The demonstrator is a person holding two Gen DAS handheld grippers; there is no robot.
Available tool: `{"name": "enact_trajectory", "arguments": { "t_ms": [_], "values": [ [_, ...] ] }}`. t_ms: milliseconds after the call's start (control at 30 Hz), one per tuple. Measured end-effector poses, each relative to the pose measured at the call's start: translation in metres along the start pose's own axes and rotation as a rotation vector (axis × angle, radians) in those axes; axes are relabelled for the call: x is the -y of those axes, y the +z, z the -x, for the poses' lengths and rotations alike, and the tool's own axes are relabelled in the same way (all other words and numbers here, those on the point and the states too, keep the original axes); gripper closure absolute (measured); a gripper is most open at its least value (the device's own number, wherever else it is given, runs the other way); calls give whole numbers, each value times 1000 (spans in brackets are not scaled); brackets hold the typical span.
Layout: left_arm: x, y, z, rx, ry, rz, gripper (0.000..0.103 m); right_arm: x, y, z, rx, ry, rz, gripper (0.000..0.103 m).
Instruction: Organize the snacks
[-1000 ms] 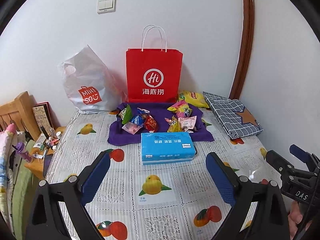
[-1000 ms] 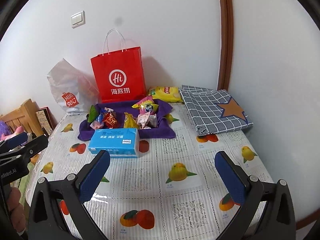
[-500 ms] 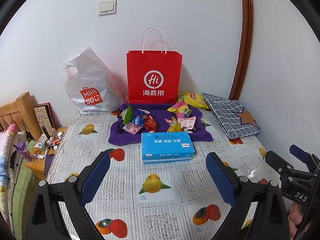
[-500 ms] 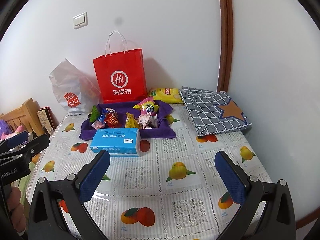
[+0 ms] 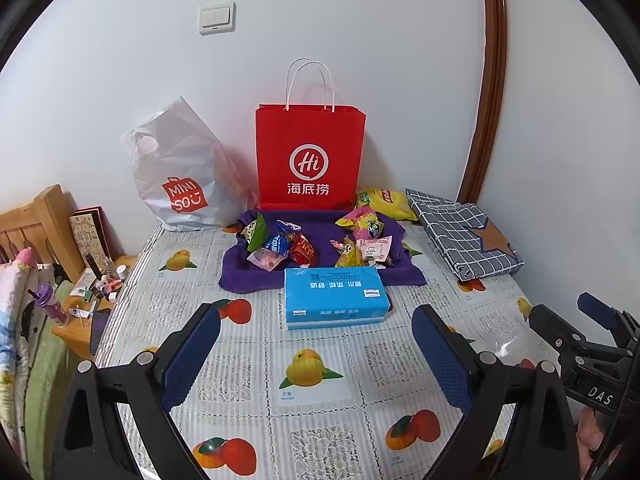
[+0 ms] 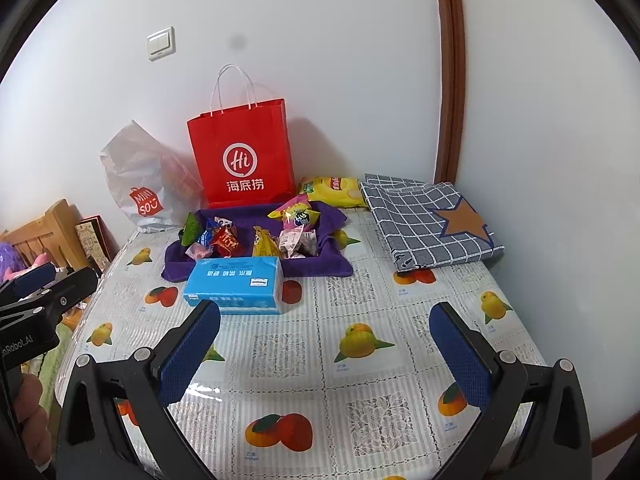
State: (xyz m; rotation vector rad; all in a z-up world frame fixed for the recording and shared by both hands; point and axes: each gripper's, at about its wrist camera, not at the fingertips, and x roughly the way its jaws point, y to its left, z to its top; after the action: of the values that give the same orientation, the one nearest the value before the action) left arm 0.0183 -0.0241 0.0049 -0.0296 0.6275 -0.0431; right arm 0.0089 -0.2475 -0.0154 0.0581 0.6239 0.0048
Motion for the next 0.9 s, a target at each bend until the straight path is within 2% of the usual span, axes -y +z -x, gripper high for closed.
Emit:
{"name": "enact_trajectory", "arguments": {
  "t_ms": [900],
  "values": [
    [-3, 0, -1, -3, 4, 6, 6, -5, -1, -2, -4, -1, 5, 0]
  ]
}}
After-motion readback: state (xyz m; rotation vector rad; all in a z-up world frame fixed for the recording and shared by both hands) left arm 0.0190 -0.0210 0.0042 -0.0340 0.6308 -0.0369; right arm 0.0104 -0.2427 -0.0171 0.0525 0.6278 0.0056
